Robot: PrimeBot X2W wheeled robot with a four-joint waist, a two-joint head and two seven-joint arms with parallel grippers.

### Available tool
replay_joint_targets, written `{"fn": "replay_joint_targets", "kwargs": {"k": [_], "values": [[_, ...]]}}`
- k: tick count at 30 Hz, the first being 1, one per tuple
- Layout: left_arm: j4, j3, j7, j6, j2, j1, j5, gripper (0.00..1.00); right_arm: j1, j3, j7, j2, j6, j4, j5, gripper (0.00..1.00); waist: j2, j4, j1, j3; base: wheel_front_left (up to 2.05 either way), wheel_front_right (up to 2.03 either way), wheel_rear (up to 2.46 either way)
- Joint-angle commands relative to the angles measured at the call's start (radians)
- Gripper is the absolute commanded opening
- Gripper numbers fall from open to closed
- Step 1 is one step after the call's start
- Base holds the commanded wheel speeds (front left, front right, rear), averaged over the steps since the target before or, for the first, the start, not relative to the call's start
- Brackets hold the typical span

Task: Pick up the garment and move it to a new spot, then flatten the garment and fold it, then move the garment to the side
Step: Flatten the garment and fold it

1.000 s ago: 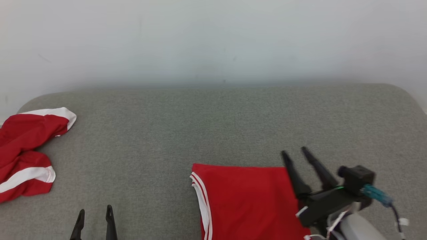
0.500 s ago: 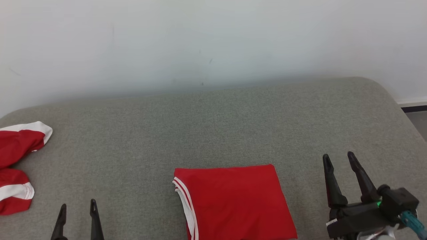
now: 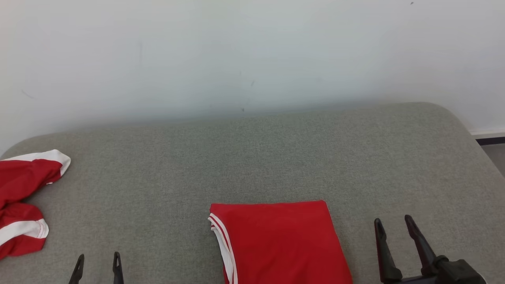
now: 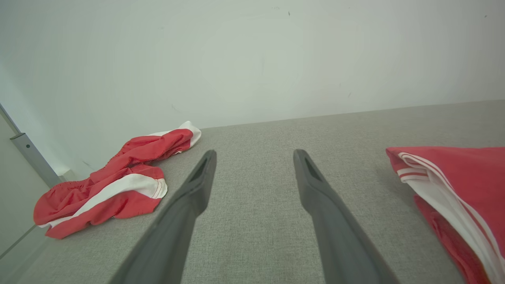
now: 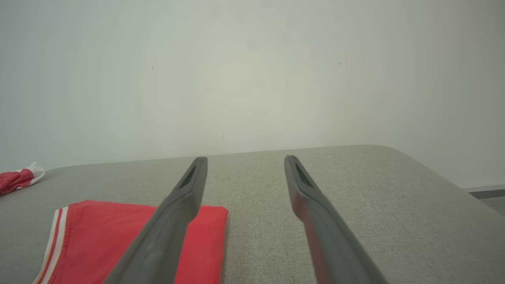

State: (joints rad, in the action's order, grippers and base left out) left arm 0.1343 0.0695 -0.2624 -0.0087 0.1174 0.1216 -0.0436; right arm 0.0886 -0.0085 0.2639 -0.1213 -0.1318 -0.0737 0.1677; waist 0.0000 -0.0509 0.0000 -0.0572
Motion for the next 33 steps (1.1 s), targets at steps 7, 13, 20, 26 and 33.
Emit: {"fn": "replay_joint_targets", "kwargs": {"k": [7,13,20,26,33], "values": [[-0.011,-0.009,-0.003,0.009,-0.003,0.032,0.000,1.00,-0.003,0.028,0.000,0.014,0.002,-0.053,-0.037,1.00,0.0000,0.009,0.0000,-0.010,0.00,0.00,0.00],[-0.002,-0.013,-0.003,0.013,-0.008,0.024,-0.011,1.00,-0.013,0.036,0.000,0.027,0.002,-0.085,-0.041,1.00,0.0000,0.016,0.0000,-0.012,0.00,0.00,0.00],[-0.002,-0.027,-0.003,-0.008,-0.003,0.033,-0.027,1.00,-0.012,0.041,0.000,0.031,0.002,-0.090,-0.057,1.00,0.0000,0.018,0.0000,-0.015,0.00,0.00,0.00],[0.006,-0.023,-0.001,-0.013,0.005,0.039,-0.043,1.00,-0.010,0.042,0.000,0.034,0.002,-0.097,-0.074,1.00,0.0000,0.022,0.0000,-0.015,0.00,0.00,0.00],[0.005,-0.016,0.003,0.005,0.006,0.042,-0.050,1.00,-0.009,0.039,0.000,0.039,0.002,-0.104,-0.085,1.00,0.0000,0.029,0.0000,-0.017,0.00,0.00,0.00]]}}
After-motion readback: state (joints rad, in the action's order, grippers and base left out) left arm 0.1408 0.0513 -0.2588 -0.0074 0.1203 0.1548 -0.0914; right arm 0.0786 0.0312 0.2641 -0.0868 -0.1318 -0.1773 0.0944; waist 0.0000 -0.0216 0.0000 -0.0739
